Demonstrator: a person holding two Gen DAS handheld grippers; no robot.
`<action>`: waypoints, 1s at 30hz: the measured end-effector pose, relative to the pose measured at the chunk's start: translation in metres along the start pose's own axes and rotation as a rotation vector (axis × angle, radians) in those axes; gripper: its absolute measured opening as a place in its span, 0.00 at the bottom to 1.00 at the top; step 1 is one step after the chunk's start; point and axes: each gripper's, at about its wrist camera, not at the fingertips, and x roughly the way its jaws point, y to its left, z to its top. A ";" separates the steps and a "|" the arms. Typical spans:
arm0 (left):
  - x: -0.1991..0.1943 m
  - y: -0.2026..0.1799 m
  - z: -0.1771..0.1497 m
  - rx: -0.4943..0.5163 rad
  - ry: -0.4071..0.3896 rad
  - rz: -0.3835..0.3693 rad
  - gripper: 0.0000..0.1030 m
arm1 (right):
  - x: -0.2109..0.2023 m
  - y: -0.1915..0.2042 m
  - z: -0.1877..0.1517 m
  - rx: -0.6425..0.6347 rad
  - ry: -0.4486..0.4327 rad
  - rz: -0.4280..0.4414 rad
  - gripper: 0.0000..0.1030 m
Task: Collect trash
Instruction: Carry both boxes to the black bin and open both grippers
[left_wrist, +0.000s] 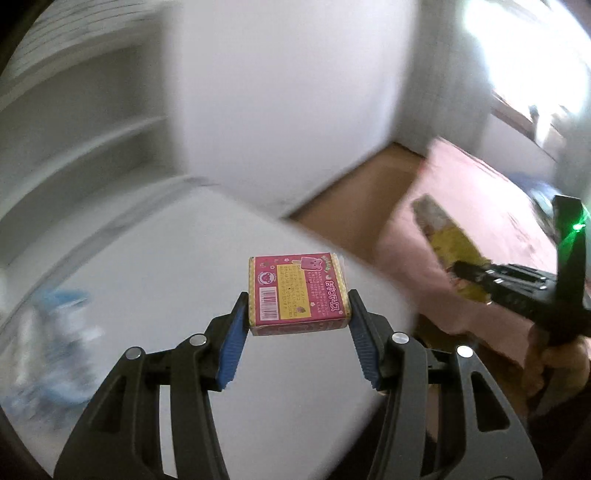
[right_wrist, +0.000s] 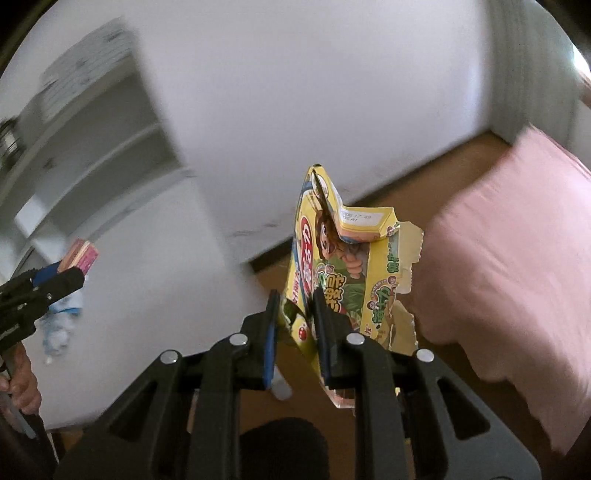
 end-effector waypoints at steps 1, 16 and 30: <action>0.014 -0.022 0.004 0.032 0.009 -0.051 0.50 | 0.000 -0.019 -0.007 0.029 0.005 -0.024 0.18; 0.211 -0.187 -0.052 0.277 0.277 -0.310 0.50 | 0.074 -0.178 -0.113 0.349 0.287 -0.070 0.18; 0.274 -0.211 -0.062 0.295 0.369 -0.297 0.52 | 0.091 -0.200 -0.125 0.385 0.321 -0.040 0.32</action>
